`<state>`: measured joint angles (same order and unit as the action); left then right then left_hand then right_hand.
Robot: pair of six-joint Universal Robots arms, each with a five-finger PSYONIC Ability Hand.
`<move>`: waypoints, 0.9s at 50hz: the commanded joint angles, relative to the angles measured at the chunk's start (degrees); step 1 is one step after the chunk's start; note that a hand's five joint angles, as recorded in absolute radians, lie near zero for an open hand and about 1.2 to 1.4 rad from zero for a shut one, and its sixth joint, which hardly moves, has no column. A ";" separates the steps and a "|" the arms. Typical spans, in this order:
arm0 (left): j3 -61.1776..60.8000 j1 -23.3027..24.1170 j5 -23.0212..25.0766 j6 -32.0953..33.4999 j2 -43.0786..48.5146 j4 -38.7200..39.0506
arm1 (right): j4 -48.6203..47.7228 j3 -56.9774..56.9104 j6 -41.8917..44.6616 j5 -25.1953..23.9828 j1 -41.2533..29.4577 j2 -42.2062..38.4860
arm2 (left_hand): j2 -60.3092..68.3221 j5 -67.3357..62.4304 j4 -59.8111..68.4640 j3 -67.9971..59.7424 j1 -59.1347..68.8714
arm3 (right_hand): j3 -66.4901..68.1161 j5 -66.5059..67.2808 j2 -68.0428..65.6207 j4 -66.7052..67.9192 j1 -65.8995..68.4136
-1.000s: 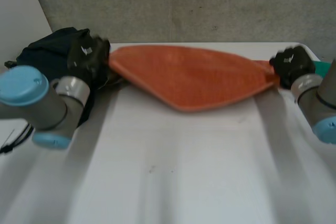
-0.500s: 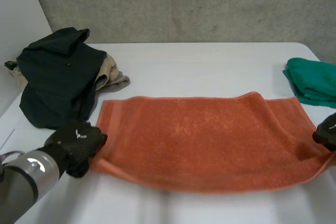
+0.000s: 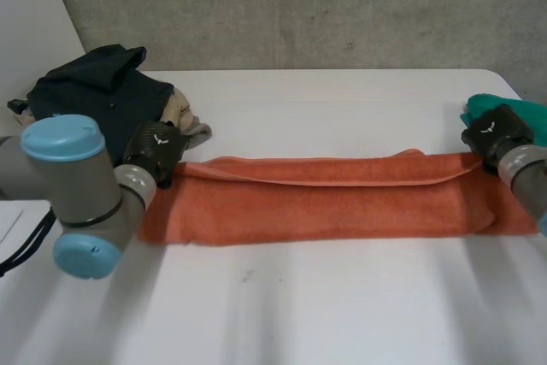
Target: Fold the laundry.
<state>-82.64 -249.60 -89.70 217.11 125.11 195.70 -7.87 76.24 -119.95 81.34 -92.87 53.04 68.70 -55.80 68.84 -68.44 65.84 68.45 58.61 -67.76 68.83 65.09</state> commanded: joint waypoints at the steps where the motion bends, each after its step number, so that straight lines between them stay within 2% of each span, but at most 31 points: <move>1: 8.01 1.04 -1.36 0.32 6.10 -0.41 | -0.83 -9.09 -0.02 0.57 -0.73 -8.73 | -45.70 42.80 -45.83 45.44 -42.84 | -58.45 -58.61 57.76 -58.83 -55.09; 2: 8.54 1.40 -1.36 0.42 6.63 -0.41 | -1.01 -9.44 0.15 0.92 -0.82 -9.35 | -58.70 55.80 -58.84 58.44 -55.84 | -58.45 -58.61 57.76 -58.83 -55.09; 4: 9.59 2.19 -0.92 0.07 6.99 -0.41 | -1.88 -10.50 -0.37 1.89 -1.25 -10.14 | -52.95 50.05 -53.08 52.69 -50.09 | -58.45 -58.61 57.76 -58.83 -55.09; 5: 10.47 2.89 -0.92 -0.02 7.16 -0.41 | -2.23 -10.76 -0.46 2.24 -1.52 -10.23 | -58.70 55.80 -58.84 58.44 -55.84 | -58.45 -58.61 57.76 -58.83 -55.09; 10: 12.94 3.33 -0.92 -0.11 6.99 0.03 | -5.22 -10.85 -4.32 3.03 -2.93 -9.01 | -58.70 55.80 -58.84 58.44 -55.84 | -58.45 -58.61 57.76 -58.83 -55.09; 16: 14.52 3.25 -0.66 0.24 6.99 0.12 | -6.10 -11.38 -11.27 1.72 -2.23 -7.59 | -58.70 55.80 -58.84 58.44 -55.84 | -58.45 -58.61 57.76 -58.83 -55.09; 22: 14.79 3.16 -0.65 0.24 10.94 -0.41 | -3.30 -12.70 -12.15 -0.13 -2.22 -10.76 | -58.70 55.80 -58.84 58.44 -55.84 | -58.45 -58.61 57.76 -58.83 -55.09; 27: 14.79 3.33 -0.65 0.42 12.97 -0.50 | 2.93 -14.54 -12.59 -0.31 -2.22 -12.69 | -58.70 55.80 -58.84 58.44 -55.84 | -58.45 -58.61 57.76 -58.83 -55.09; 33: 17.42 2.98 -0.57 0.07 14.02 0.20 | 3.74 -15.25 -15.40 -1.01 -2.22 -12.96 | -58.15 55.25 -58.29 57.89 -55.29 | -58.45 -58.61 57.76 -58.83 -55.09; 38: 22.86 2.28 -0.57 -1.34 17.79 0.38 | -2.56 -17.35 -21.02 -0.75 -2.14 -15.58 | -55.97 53.07 -56.10 55.71 -53.11 | -58.45 -58.61 57.76 -58.83 -55.09; 45: 29.81 0.26 -0.83 -5.03 22.81 3.27 | -14.97 -17.80 -22.61 0.83 -2.22 -18.14 | -52.60 49.70 -52.73 52.34 -49.74 | -58.45 -58.61 57.76 -58.83 -55.09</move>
<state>-57.47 -247.75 -90.25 214.71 144.74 196.58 -13.24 58.84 -141.12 80.85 -95.02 36.76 11.94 -2.91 11.81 -12.43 11.03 12.09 2.74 -12.13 12.25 12.85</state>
